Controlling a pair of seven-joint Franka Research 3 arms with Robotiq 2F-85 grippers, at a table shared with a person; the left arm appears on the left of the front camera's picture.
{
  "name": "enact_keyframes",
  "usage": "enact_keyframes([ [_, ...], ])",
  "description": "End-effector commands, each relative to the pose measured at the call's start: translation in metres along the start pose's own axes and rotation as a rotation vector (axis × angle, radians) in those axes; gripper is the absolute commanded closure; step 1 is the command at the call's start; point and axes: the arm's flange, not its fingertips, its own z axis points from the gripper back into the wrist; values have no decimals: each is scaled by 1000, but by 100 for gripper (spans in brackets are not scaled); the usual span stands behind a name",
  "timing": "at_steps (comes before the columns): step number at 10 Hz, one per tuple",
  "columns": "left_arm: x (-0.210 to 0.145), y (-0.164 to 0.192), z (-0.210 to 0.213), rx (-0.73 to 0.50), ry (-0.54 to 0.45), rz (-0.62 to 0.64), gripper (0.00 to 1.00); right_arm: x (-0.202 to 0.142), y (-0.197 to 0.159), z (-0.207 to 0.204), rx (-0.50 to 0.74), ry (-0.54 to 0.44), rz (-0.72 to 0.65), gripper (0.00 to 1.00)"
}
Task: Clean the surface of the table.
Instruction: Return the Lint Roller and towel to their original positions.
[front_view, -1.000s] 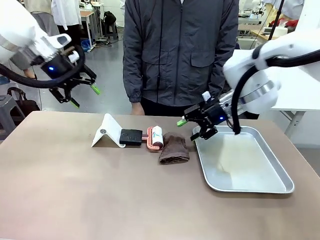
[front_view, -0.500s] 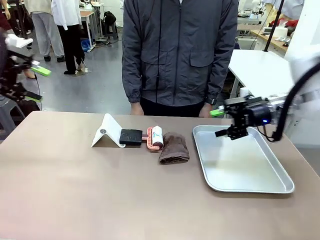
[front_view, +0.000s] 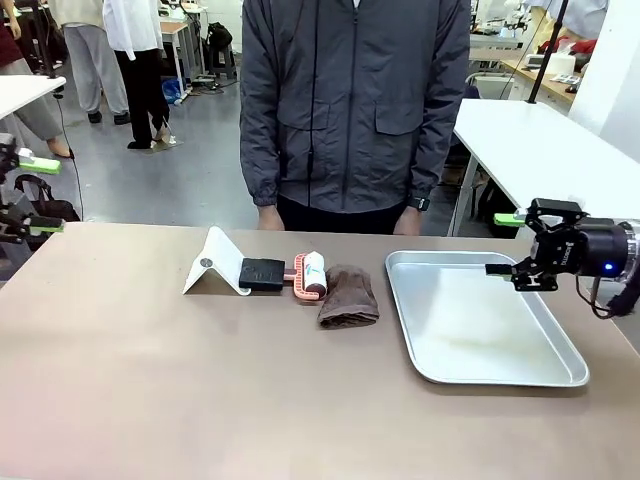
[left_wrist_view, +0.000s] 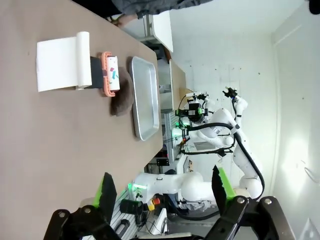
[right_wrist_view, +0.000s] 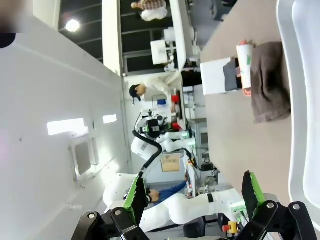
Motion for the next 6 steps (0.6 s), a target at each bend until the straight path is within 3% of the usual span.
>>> enact_keyframes([
  [1, -6, -8, 12, 3, -24, -24, 0, -2, -2, 0, 7, 28, -13, 0],
  [6, -6, -8, 12, 3, -24, -24, 0, -2, -2, 0, 7, 28, -13, 0],
])
